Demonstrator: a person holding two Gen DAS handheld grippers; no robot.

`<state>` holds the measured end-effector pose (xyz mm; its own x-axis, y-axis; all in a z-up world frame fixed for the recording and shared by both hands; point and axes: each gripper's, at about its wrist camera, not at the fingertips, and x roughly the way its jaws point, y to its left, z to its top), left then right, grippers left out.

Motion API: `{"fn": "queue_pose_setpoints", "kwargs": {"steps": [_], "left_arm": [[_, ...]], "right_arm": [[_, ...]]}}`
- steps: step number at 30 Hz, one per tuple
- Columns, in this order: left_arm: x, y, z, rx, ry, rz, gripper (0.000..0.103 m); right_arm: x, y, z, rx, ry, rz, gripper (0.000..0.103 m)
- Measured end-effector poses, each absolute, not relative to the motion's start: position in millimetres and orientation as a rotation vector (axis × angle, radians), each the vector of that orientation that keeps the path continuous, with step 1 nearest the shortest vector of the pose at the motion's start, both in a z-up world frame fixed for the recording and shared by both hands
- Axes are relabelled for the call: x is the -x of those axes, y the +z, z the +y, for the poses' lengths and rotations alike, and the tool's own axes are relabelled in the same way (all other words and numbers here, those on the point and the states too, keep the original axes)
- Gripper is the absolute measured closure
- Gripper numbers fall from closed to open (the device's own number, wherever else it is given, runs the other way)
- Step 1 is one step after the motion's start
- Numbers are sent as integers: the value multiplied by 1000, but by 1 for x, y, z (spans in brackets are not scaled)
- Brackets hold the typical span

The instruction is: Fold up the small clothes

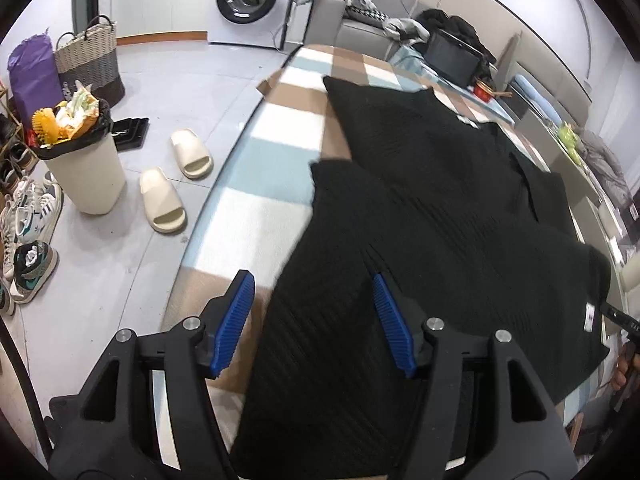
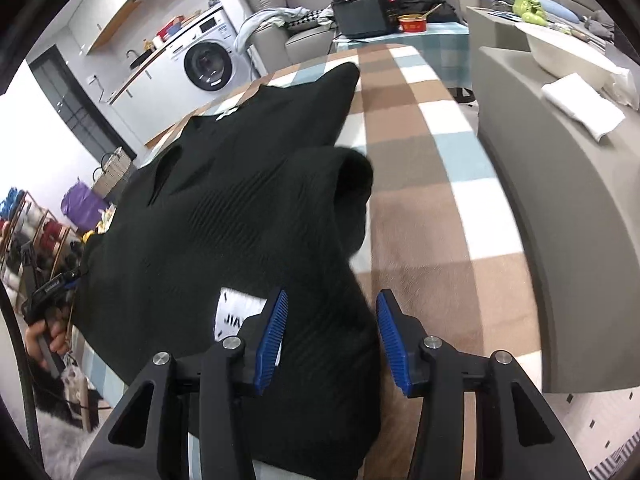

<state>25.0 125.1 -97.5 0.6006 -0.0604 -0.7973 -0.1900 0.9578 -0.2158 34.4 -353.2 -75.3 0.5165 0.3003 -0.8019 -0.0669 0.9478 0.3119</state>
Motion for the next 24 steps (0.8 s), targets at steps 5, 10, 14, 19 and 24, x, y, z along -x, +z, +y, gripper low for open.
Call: {"fn": "queue_pose_setpoints", "kwargs": {"steps": [5,10,14,19,24], "left_arm": [[-19,-98,111,234,59,931,51],[-11,-82,114,249,32,883,99],[-5,-61,114,266,12,816,100],[-12,-34,120,322,-19,737,100],[-41,-18,122,344,-10,680,100]], "right_arm": [[-26,-78,-347,-225,240,1007,62],[-16,-74,-336,-169,286,982,99],[-5,-50,-337,-194,311,886,100],[-10,-20,-344,-235,296,775,100],[-39,-3,-344,-280,254,689,100]]}}
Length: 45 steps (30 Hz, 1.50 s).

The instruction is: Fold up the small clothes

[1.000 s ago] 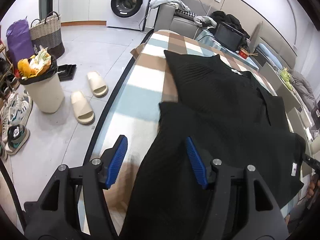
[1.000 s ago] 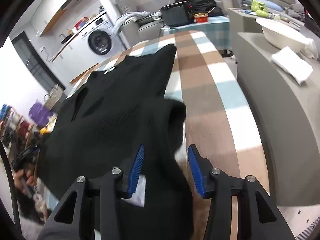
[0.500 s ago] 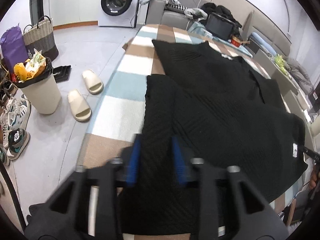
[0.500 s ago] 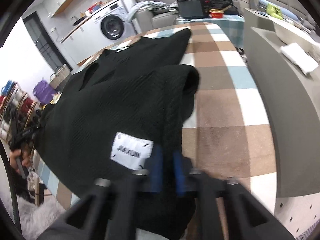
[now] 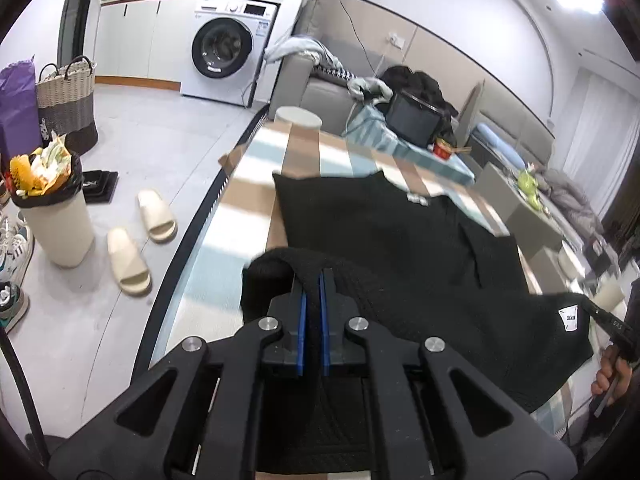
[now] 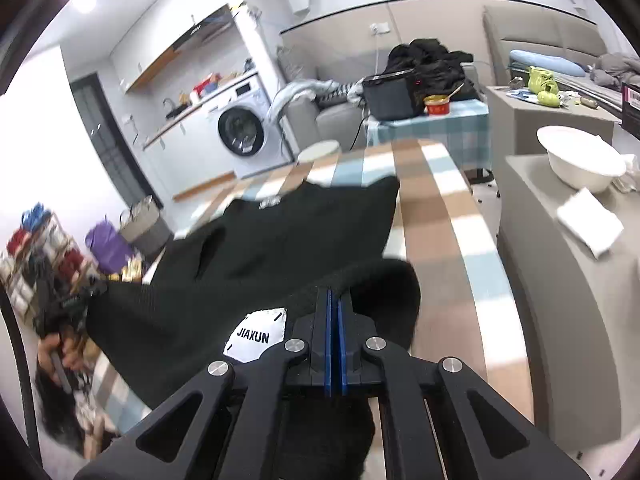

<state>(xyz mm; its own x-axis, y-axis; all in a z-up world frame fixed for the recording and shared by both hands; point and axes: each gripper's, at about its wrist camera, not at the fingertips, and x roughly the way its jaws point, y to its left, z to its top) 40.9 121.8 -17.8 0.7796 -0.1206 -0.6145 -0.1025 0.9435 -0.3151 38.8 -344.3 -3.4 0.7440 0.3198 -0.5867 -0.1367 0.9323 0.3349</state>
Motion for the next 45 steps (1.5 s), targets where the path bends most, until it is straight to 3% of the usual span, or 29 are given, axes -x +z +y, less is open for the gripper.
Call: {"fn": "queue_pose_setpoints", "kwargs": {"steps": [4,8,10,12,14,17,18,19,21,24,29,31,33,34,40,42,45], "left_arm": [[-74,-22,126,359,26,672,100],[-102,-55,128,375,74,796,99],[-101,-66,127,374,79,826,91],[-94,-71,128,381,71,830,85],[-89,-74,127,390,65,830,84],[-84,-76,124,378,62,812,85],[-84,-75,124,373,61,810,88],[-83,-73,123,367,60,804,97],[-77,-64,122,366,51,785,100],[-72,-52,123,374,44,753,100],[-72,-62,129,415,52,815,95],[-70,-66,130,419,51,837,88],[-66,-68,128,408,46,845,85],[-64,-69,127,399,48,849,84],[-56,-75,120,371,46,855,84],[-52,-76,117,348,52,854,84],[-46,-76,113,327,60,863,84]], "right_arm": [[-75,-8,-345,-306,160,681,100],[-113,-35,-349,-353,114,759,96],[-123,-52,-354,-373,122,833,88],[-117,-60,-362,-411,149,866,67],[-106,-64,-368,-423,173,861,60],[-98,-67,-368,-407,213,861,64],[-98,-68,-366,-383,213,864,81],[-100,-68,-362,-343,204,870,91],[-102,-64,-358,-307,196,865,99],[-98,-46,-363,-332,198,783,100],[-105,-54,-371,-370,191,842,94],[-104,-61,-373,-410,232,878,86],[-99,-63,-373,-411,255,875,70],[-96,-63,-372,-405,262,877,69],[-87,-69,-363,-333,260,910,68],[-86,-71,-361,-299,238,915,76],[-86,-74,-363,-283,204,941,75]]}}
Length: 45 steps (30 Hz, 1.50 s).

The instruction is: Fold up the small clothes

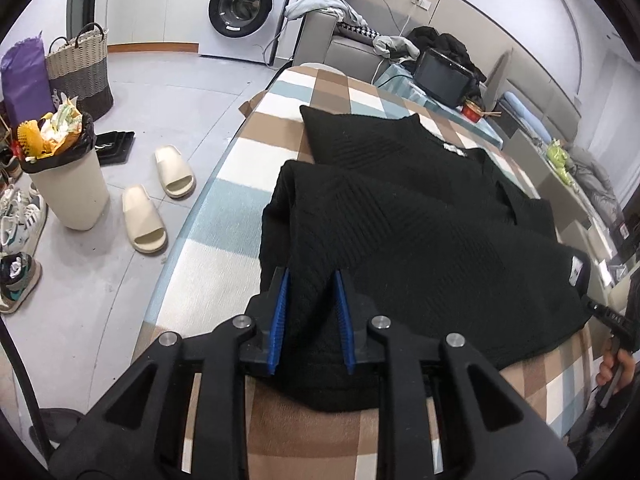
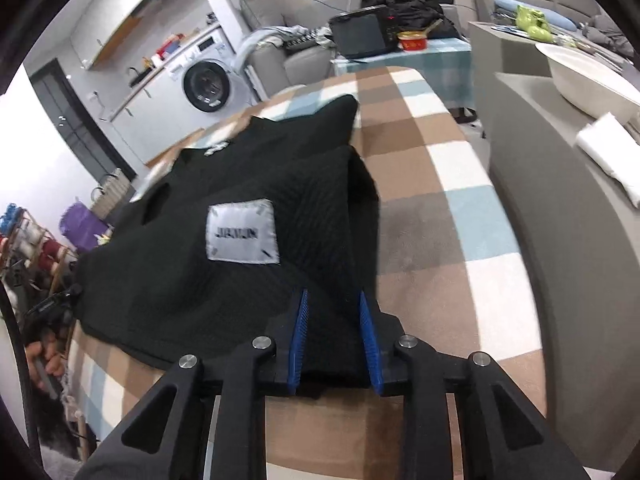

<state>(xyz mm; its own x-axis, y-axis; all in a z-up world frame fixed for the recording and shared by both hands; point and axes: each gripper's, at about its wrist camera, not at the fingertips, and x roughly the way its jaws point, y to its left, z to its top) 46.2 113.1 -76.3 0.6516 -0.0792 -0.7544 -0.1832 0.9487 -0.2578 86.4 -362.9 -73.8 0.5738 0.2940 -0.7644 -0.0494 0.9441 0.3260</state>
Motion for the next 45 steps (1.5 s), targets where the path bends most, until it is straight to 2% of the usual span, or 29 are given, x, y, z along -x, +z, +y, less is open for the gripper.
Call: {"fn": "queue_pose_setpoints", "kwargs": {"steps": [2,3,7,8,9,11,20,27,31,32,35,38,39,41,45], "left_arm": [[-42,-77,113,326,62,870,84],[-40,-78,114,327,62,871,84],[-38,-80,114,330,63,872,84],[-38,-80,114,327,66,866,87],[-38,-79,114,330,64,859,96],[-36,-72,115,350,45,832,100],[-62,-23,125,400,10,669,101],[-126,-4,129,421,7,634,101],[-169,-12,144,490,34,646,100],[-179,-19,149,507,47,665,98],[-197,-40,162,530,110,754,83],[-190,-50,166,548,89,772,62],[-185,-52,165,534,95,779,56],[-176,-55,159,509,83,794,51],[-161,-61,143,479,34,830,51]], "right_arm": [[-83,-73,-367,-308,215,942,73],[-81,-72,-368,-306,216,944,69],[-78,-75,-367,-317,226,945,68],[-79,-76,-365,-311,218,947,78],[-79,-76,-364,-296,198,943,90],[-76,-72,-367,-311,205,926,97],[-77,-12,-367,-397,270,712,98],[-140,7,-364,-493,200,629,98],[-182,10,-366,-535,101,583,98],[-193,7,-366,-535,70,588,98],[-209,-9,-372,-553,37,672,80],[-201,-24,-378,-560,51,732,63],[-194,-27,-380,-550,52,753,63],[-182,-33,-383,-562,77,774,61],[-164,-39,-376,-523,118,826,61]]}}
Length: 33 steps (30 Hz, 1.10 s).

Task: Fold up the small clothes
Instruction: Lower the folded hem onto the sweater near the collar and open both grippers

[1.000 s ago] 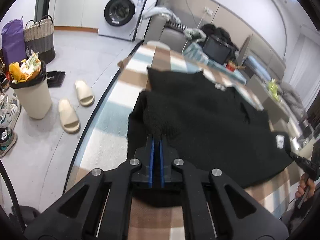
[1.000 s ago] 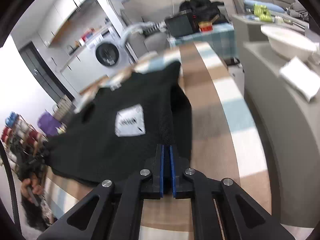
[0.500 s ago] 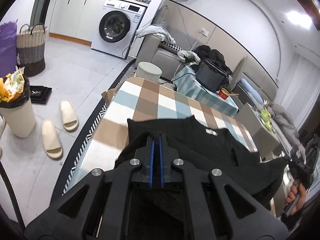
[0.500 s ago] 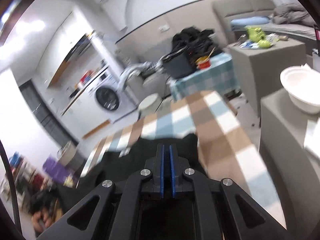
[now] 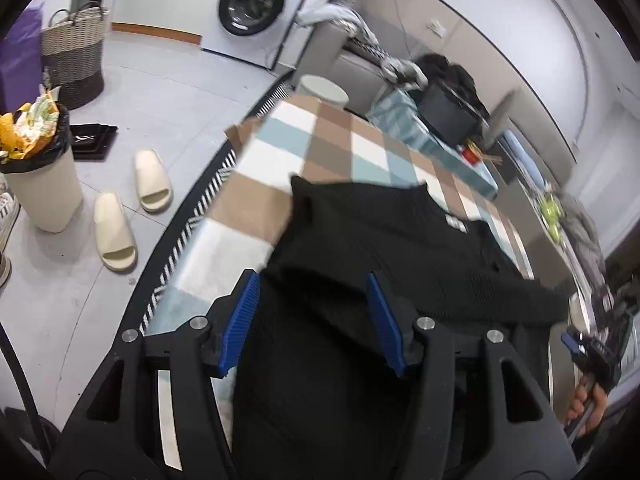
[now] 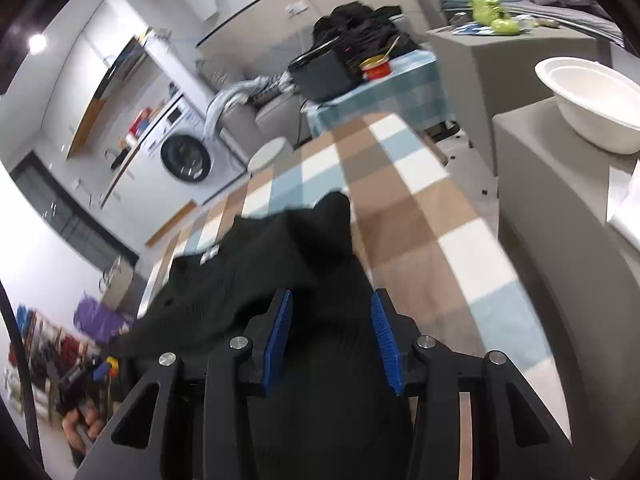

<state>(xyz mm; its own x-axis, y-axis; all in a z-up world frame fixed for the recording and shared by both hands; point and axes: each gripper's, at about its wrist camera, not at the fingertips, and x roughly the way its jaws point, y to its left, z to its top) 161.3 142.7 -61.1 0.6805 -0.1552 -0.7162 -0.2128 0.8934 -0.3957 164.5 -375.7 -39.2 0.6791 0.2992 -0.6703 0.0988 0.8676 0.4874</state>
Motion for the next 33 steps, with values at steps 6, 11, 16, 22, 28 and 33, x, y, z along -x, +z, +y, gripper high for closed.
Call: {"fn": "queue_pose_setpoints", "kwargs": {"steps": [6,11,16,22,28,33], "left_arm": [[-171,-73,134,512,21,852,63],[-181,-73,134,510,22,824,102],[-187,-64,140,515,20,791,103],[-199,-58,146,542,20,763,103],[-219,-40,162,594,34,698,103],[-229,-46,178,652,116,737,84]], "right_arm": [[-163,-49,-368,-581,174,857,61],[-172,-54,-364,-612,159,858,61],[-184,-44,-351,-555,181,842,61],[-211,-35,-345,-554,213,787,98],[-244,-13,-367,-684,135,679,98],[-271,-27,-382,-721,-2,770,89]]}}
